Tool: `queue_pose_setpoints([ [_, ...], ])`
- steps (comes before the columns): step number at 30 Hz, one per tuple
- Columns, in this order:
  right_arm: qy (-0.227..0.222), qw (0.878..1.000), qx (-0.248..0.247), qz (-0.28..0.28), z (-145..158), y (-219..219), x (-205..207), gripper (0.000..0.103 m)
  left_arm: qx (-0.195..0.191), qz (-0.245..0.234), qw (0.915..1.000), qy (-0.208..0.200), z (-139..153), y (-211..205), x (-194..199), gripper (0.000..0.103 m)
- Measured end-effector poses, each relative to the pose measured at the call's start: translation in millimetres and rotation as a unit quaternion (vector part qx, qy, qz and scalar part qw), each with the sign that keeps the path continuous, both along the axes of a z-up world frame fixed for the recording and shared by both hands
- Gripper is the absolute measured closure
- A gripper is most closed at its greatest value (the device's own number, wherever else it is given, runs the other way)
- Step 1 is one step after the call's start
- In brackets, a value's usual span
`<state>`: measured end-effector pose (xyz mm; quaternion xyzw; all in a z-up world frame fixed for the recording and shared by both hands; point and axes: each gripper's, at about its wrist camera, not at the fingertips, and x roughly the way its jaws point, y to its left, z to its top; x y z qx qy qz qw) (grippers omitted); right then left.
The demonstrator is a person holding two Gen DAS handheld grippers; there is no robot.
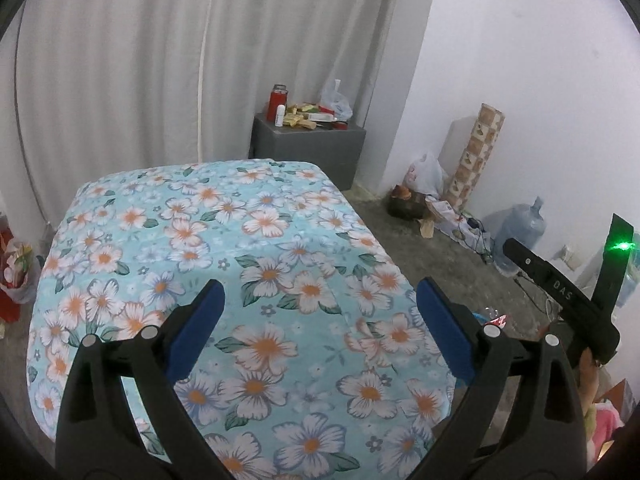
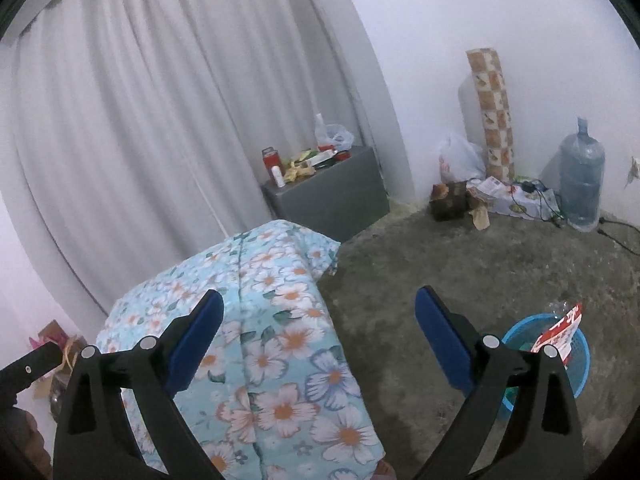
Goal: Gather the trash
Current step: 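Move both grippers back over the floral bed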
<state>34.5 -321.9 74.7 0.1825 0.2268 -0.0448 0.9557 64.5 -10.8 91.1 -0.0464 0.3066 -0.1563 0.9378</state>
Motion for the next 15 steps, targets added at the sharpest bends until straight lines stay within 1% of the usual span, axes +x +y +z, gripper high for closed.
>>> queue_pose_setpoints([
  [7,0.005,1.000,-0.001,0.005,1.4,-1.0,0.8,0.009,-0.003,0.003,1.0000,-0.004,-3.0,2.6,-1.8,0.009],
  [15,0.014,1.000,-0.002,0.012,-2.0,3.5,3.4,0.009,0.002,0.006,1.0000,0.006,-7.0,2.2,0.5,0.009],
])
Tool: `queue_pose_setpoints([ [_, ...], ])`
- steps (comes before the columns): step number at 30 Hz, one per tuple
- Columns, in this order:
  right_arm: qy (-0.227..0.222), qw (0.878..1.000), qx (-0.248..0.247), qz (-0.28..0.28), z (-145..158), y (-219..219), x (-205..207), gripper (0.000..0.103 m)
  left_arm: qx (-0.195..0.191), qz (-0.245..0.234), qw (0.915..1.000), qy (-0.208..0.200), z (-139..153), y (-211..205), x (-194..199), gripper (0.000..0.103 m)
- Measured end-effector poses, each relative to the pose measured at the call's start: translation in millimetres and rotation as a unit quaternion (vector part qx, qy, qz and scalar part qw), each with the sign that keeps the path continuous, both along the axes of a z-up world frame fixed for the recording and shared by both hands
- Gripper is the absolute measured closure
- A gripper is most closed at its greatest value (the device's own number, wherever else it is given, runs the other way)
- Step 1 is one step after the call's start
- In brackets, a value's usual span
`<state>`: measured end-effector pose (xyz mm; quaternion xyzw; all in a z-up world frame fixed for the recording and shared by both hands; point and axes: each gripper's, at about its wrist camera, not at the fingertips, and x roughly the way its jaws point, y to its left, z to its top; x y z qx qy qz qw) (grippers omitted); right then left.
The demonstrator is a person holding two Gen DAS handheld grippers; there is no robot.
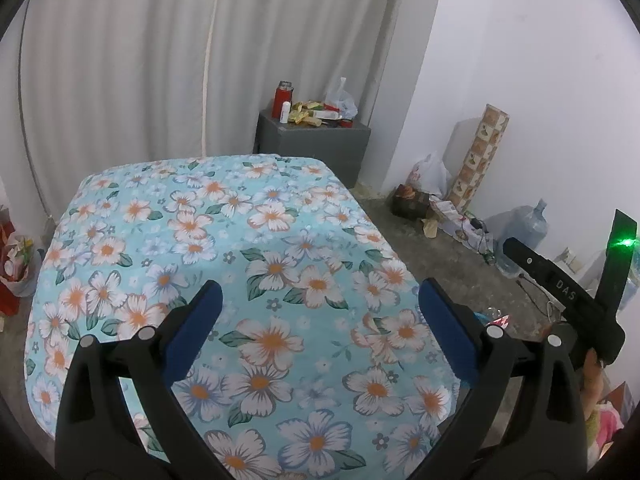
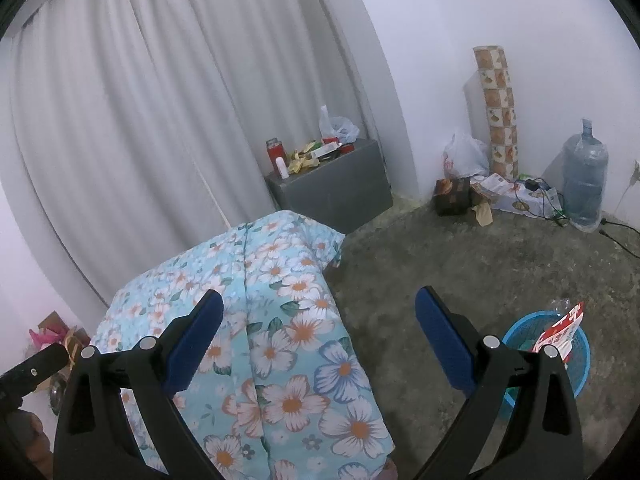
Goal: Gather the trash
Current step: 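Move both grippers back over the floral bed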
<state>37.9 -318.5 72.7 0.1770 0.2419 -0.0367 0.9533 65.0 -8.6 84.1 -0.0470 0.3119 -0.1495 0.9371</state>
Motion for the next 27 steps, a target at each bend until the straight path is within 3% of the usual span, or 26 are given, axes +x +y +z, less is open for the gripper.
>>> queue_pose_setpoints([
  [17,0.004,1.000,-0.002,0.014,-0.4,5.4,0.8,0.009,0.025,0.014,0.9995,0.016,-10.2,-7.6,-2.1,0.009],
  [21,0.007,1.000,-0.012,0.027,-0.3,17.4,0.7,0.008,0.066,0.051,0.9965,0.003,-13.1,-9.9,-7.5,0.009],
  [27,0.006,0.999,-0.040,0.034,6.4,36.3,-1.3,0.006,0.076,0.087,0.9933,0.010,-14.7,1.4,-8.7,0.009],
])
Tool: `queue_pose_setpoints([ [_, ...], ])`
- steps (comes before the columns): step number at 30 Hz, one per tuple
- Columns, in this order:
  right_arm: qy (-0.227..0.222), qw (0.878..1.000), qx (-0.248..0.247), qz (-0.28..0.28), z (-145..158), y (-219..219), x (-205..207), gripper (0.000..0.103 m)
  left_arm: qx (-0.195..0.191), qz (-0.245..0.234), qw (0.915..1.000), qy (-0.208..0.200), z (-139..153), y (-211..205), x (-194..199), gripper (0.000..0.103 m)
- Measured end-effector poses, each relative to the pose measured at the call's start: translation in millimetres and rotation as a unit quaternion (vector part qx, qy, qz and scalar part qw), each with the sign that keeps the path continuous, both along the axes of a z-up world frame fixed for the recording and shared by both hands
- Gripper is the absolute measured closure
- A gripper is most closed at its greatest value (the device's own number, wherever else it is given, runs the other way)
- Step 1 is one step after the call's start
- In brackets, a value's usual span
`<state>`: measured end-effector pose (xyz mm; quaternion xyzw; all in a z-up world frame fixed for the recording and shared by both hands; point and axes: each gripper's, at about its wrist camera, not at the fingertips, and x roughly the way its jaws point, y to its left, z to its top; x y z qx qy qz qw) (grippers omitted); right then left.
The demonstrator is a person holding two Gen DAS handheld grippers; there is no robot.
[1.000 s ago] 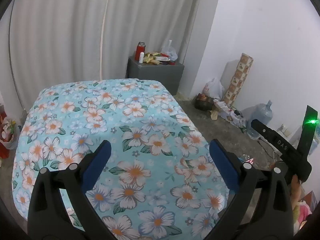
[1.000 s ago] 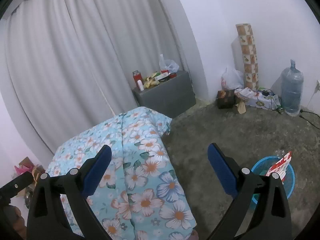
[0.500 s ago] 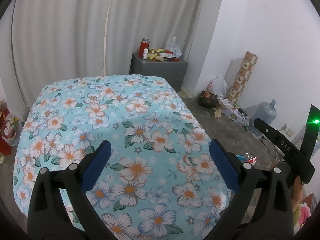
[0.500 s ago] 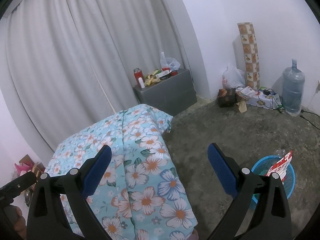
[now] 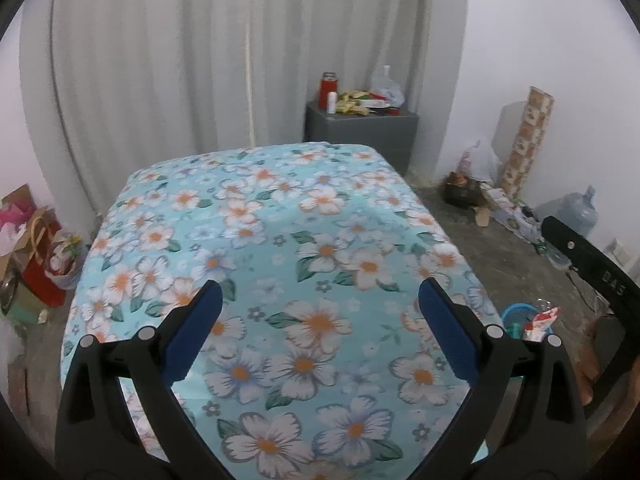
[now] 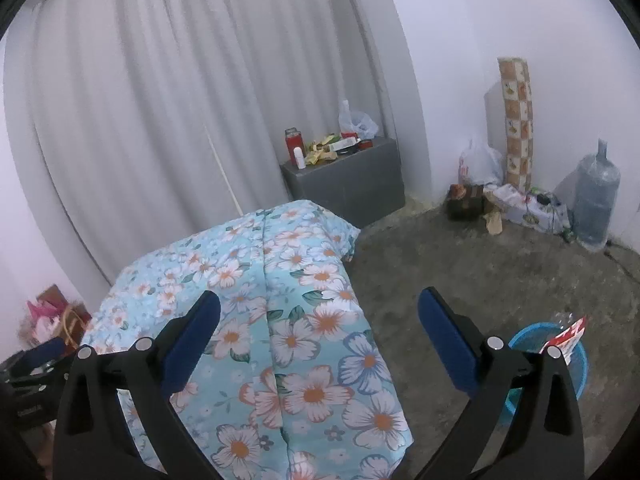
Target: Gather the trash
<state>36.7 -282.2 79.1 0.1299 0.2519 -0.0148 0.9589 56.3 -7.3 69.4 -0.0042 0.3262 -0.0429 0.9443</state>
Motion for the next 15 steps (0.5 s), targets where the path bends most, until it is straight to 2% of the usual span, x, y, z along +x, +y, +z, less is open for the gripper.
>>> queue_pose_setpoints([
  [8,-0.003,0.999,-0.041,0.016,4.6,24.0,-4.3,0.006,-0.016,0.036,0.9989,0.025,-12.1,20.3,-3.7,0.009],
  [15,0.022,0.996,-0.082,0.031,-0.9,45.1,-7.3,0.006,-0.012,0.076,0.9957,0.051,-29.7,32.3,-11.9,0.009],
])
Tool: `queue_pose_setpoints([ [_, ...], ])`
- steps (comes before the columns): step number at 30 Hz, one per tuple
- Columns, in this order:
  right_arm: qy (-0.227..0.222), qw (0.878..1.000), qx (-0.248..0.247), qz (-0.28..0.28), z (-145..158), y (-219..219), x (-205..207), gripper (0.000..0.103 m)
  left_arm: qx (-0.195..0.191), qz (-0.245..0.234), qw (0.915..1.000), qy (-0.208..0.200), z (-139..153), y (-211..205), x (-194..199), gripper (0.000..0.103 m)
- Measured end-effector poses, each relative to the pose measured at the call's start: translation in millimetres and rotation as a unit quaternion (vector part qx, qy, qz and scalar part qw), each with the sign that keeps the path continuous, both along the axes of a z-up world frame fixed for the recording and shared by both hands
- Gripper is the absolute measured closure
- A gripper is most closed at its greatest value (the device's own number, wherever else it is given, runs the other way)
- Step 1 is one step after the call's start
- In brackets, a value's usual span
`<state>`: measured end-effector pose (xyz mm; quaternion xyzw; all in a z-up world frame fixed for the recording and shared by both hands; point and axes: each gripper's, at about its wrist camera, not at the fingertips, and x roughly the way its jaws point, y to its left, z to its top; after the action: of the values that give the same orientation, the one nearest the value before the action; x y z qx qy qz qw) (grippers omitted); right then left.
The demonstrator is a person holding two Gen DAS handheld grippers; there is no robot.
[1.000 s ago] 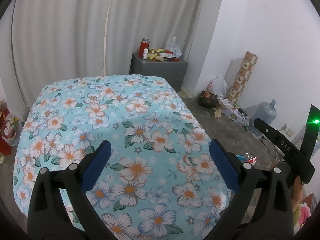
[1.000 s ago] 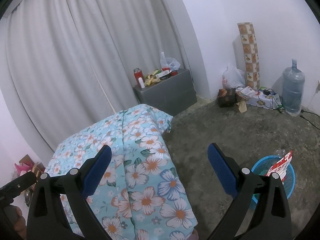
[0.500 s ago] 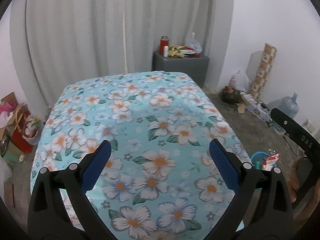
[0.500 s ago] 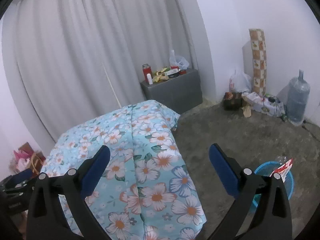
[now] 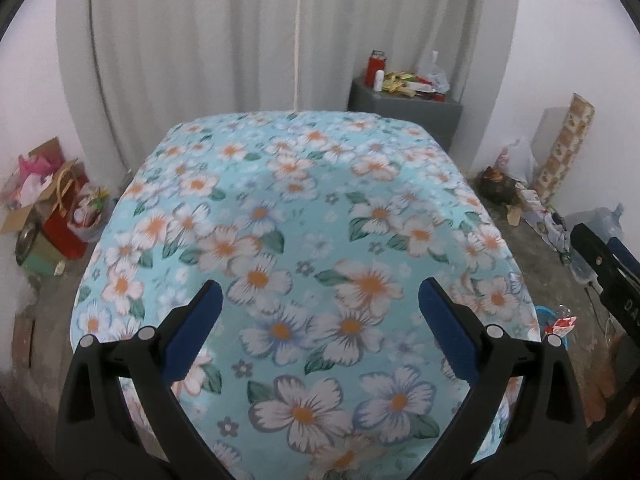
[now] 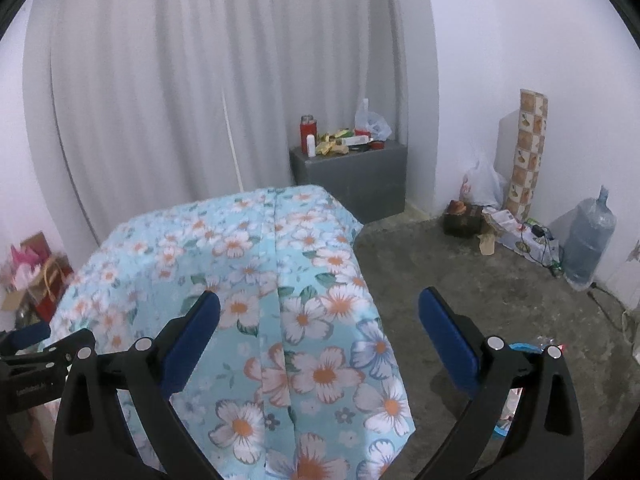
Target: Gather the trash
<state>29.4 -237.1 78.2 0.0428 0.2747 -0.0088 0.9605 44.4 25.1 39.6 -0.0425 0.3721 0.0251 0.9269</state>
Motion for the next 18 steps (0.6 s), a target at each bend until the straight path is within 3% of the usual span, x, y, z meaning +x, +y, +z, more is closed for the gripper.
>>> queue_pose_setpoints([
  [8,0.030,0.999,-0.013,0.013,-10.9,11.2,-5.4,0.006,-0.006,0.007,0.9986,0.053,-21.5,0.3,-10.7,0.009],
  [15,0.125,0.990,-0.062,0.006,-36.9,12.8,-10.7,0.006,0.022,0.008,0.9959,0.088,-35.2,-6.2,-15.2,0.009],
  [18,0.146,0.986,-0.080,0.002,-42.8,12.5,-16.7,0.006,0.022,0.014,0.9947,0.099,-38.6,-6.1,-15.1,0.009],
])
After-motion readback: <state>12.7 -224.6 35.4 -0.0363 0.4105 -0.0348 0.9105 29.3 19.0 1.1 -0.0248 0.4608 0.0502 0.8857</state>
